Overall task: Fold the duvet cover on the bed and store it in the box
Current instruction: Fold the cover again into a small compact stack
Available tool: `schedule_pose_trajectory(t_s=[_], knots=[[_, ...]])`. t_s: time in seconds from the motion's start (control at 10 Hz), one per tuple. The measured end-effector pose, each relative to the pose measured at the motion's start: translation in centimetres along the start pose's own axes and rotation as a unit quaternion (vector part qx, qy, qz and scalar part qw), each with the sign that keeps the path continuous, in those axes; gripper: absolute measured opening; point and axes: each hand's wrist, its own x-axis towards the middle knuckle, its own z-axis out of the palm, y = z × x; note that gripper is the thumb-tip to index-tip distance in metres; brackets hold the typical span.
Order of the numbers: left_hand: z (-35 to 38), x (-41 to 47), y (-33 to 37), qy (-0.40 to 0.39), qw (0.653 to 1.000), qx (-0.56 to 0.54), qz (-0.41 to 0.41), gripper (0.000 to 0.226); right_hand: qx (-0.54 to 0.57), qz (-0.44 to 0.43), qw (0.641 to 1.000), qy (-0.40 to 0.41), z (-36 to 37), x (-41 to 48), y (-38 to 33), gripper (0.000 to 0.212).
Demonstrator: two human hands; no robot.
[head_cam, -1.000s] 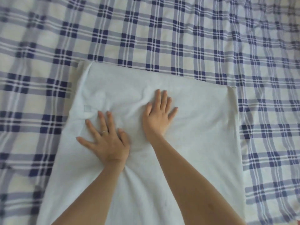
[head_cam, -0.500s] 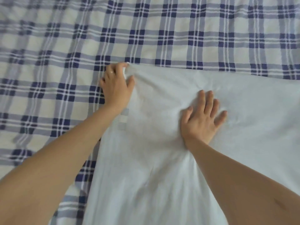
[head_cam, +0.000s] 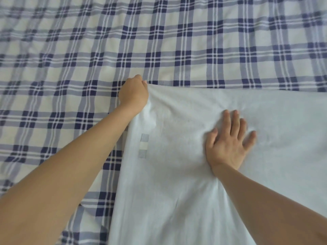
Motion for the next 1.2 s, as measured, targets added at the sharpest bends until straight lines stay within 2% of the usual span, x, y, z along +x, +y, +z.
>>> schedule_pose_trajectory(t_s=[0.1, 0.2, 0.3, 0.4, 0.5, 0.6, 0.7, 0.8, 0.9, 1.2], knots=[[-1.0, 0.6, 0.0, -0.056, 0.998, -0.010, -0.029, 0.030, -0.004, -0.002, 1.000, -0.001, -0.1, -0.1, -0.2, 0.065], [-1.4, 0.8, 0.1, -0.107, 0.989, -0.074, -0.071, 0.033, -0.011, -0.002, 1.000, 0.001, 0.0, -0.1, 0.0, 0.065], [-1.9, 1.0, -0.2, -0.142, 0.950, -0.242, -0.140, 0.036, -0.005, 0.001, 1.000, 0.000, -0.1, 0.0, -0.1, 0.065], [-2.8, 1.4, -0.5, -0.190, 0.881, -0.378, -0.212, 0.014, -0.011, 0.001, 1.000, 0.005, -0.1, 0.1, -0.4, 0.064], [-3.0, 1.9, -0.7, -0.269, 0.889, -0.336, -0.159, 0.010, -0.012, 0.001, 1.000, 0.009, 0.0, 0.2, 0.0, 0.064], [-3.0, 2.0, -0.8, -0.233, 0.954, -0.182, -0.043, 0.018, -0.009, -0.001, 1.000, 0.014, 0.0, 0.0, -0.2, 0.065], [-2.7, 2.3, -0.7, -0.180, 0.981, -0.058, 0.036, 0.018, -0.009, 0.000, 1.000, 0.024, 0.1, 0.1, -0.5, 0.065], [-2.3, 2.7, 0.0, -0.185, 0.981, 0.021, 0.046, 0.024, -0.006, 0.004, 1.000, 0.023, 0.1, 0.1, -0.6, 0.065], [-2.1, 2.9, 0.6, -0.223, 0.973, 0.054, -0.004, 0.034, -0.011, 0.001, 1.000, 0.027, 0.3, 0.0, -0.3, 0.064], [-3.2, 3.6, 0.4, -0.237, 0.964, -0.063, -0.103, 0.045, -0.006, 0.002, 0.999, 0.031, 0.3, 0.1, -0.3, 0.064]])
